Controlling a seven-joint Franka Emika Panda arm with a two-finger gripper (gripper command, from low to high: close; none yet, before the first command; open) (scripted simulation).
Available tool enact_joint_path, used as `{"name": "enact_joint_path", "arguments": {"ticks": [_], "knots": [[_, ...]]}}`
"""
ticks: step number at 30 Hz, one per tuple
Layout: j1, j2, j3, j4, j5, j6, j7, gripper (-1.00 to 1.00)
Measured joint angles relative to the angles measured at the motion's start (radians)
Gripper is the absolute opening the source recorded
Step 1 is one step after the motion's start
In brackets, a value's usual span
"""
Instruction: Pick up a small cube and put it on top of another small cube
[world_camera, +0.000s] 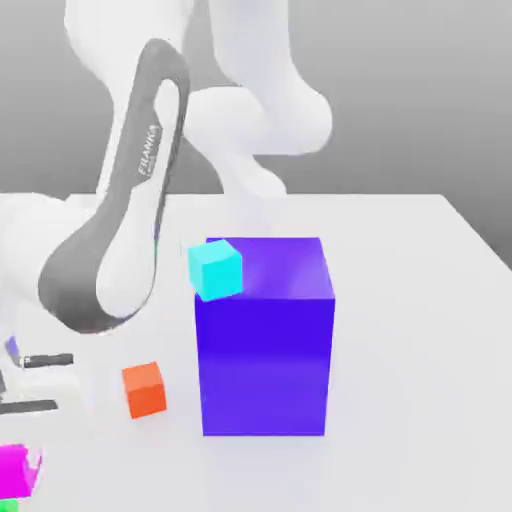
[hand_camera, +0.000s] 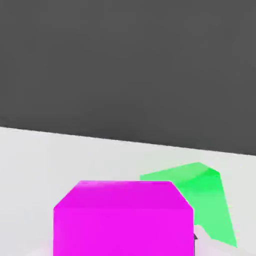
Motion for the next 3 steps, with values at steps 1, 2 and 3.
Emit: {"name": "enact_joint_path", "arguments": {"ticks": [1,2,3], "knots": [[0.0,0.0,0.0,0.0,0.0,0.0,0.0,1.0],[0.0,0.0,0.0,0.0,0.0,0.0,0.0,1.0],[0.0,0.0,0.0,0.0,0.0,0.0,0.0,1.0]]}}
